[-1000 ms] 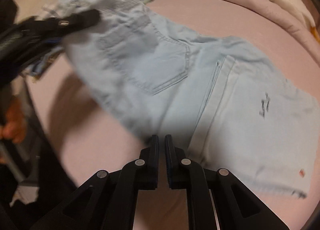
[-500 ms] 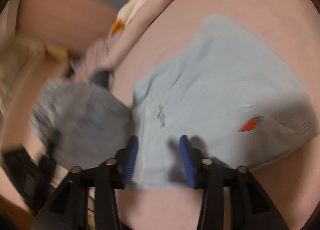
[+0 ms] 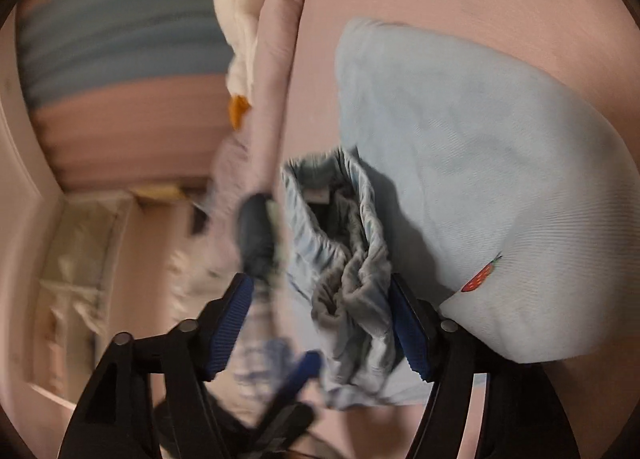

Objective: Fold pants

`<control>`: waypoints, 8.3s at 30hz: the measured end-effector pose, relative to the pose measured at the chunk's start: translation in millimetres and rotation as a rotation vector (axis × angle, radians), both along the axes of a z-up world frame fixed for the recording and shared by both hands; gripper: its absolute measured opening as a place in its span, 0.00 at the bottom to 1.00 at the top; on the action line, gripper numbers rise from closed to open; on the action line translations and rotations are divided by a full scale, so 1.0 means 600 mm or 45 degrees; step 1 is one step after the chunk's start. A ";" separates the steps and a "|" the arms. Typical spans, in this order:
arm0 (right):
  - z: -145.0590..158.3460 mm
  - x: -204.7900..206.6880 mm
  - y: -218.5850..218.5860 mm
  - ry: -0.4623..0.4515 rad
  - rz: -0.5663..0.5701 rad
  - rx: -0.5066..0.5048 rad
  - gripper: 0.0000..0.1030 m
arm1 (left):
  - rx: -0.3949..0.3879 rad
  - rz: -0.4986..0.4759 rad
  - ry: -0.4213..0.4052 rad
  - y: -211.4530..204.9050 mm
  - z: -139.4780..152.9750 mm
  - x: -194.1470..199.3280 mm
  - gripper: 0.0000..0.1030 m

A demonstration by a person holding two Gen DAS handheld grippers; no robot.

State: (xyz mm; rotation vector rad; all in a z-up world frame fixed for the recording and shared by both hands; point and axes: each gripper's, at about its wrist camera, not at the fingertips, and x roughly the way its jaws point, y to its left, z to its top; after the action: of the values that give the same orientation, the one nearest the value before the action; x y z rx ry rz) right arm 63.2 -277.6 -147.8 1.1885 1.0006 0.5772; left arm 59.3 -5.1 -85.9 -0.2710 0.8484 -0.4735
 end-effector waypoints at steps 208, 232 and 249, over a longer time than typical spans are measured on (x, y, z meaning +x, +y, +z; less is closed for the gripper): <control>0.064 -0.031 0.058 -0.405 0.262 -1.363 0.24 | 0.222 -0.088 0.048 -0.064 -0.049 0.036 0.29; 0.063 -0.040 0.055 -0.377 0.239 -1.342 0.27 | 0.177 -0.028 0.114 -0.036 -0.056 0.030 0.45; 0.046 -0.043 -0.084 -0.147 -0.010 -0.877 0.60 | -0.230 0.084 0.339 0.052 -0.089 0.044 0.61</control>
State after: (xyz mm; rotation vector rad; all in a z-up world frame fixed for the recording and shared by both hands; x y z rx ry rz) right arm 37.4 -328.0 -120.0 0.5405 0.9821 0.2500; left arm 86.0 26.2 -139.4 -0.5354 1.0539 -0.4592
